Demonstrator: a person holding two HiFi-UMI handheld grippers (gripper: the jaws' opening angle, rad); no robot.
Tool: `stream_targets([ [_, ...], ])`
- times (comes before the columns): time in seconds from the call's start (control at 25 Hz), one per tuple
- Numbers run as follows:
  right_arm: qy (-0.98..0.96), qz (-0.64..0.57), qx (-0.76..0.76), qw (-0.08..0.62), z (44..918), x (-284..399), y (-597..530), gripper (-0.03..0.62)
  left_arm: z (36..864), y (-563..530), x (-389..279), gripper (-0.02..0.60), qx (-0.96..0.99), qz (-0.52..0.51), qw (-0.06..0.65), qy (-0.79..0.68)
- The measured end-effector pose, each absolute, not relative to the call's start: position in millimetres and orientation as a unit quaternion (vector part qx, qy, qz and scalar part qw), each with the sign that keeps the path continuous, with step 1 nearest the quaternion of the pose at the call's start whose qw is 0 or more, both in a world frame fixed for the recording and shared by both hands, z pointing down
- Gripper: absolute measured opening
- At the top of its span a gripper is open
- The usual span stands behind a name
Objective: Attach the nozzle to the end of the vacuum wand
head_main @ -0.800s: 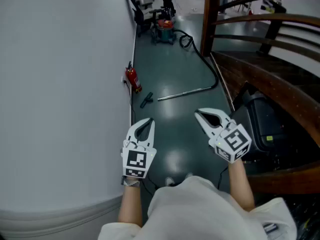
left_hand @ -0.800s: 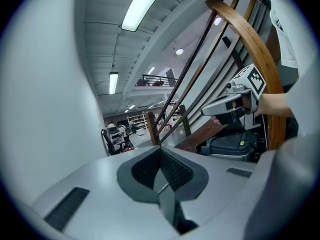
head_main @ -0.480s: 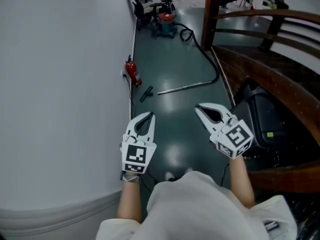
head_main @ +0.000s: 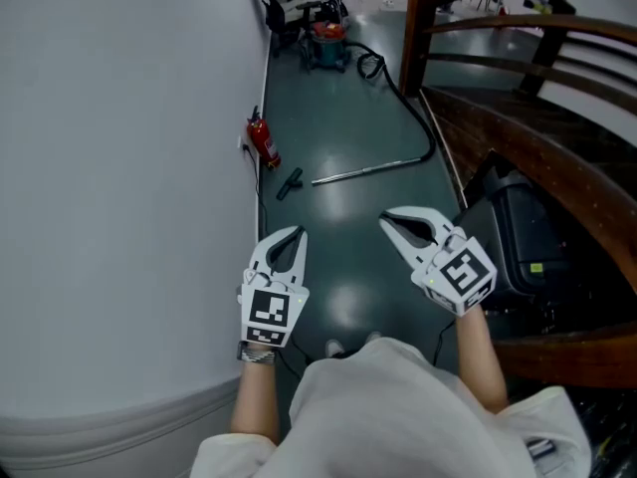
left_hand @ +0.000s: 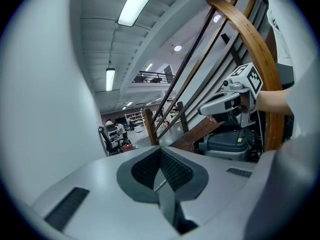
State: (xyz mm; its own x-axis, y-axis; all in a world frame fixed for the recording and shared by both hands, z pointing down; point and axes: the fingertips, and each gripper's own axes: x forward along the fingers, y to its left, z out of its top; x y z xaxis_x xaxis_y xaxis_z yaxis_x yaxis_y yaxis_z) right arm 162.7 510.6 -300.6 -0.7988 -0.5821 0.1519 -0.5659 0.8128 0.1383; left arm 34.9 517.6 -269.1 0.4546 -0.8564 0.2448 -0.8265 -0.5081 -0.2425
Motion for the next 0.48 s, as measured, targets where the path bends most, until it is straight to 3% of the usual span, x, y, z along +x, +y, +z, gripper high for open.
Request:
stream_targets([
  [0.48,-0.951,-0.03,0.296,0.08,-292,176,497,0.028,-266,514,54,-0.003,-0.853,-0.171,0.053,0.49],
])
